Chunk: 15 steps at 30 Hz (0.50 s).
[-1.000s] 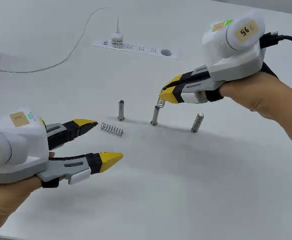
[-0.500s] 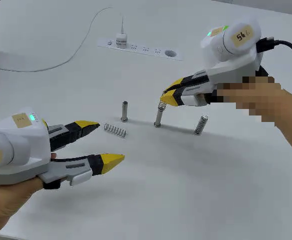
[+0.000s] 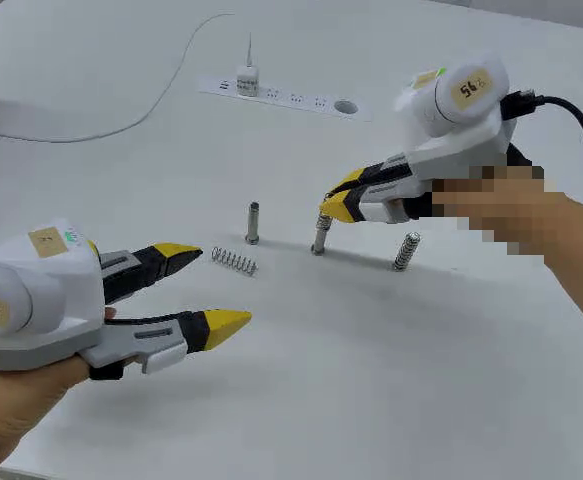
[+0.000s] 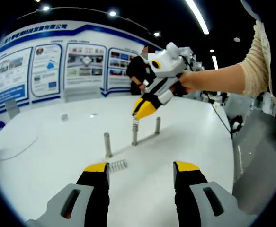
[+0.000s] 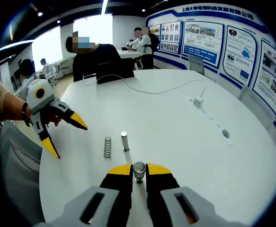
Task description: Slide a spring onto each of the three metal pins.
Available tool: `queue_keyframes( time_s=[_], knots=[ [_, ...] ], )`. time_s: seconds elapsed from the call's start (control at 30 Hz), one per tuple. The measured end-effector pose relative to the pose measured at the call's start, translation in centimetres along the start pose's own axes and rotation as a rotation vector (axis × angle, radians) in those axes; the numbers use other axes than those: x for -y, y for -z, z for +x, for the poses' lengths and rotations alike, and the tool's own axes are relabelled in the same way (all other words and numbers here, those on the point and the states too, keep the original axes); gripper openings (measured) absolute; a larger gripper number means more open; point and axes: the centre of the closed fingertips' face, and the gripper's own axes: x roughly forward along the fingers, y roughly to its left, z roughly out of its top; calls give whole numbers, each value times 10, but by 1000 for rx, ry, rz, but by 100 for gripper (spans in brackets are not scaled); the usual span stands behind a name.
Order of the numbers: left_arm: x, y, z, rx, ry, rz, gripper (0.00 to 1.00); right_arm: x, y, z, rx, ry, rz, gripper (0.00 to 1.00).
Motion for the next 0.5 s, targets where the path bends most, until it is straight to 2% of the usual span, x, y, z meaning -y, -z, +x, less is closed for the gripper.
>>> queue_keyframes(
  time_s=[0.5],
  knots=[
    [-2, 3, 1, -4, -3, -6, 55, 0, 11, 12, -19, 10, 15, 12]
  ],
)
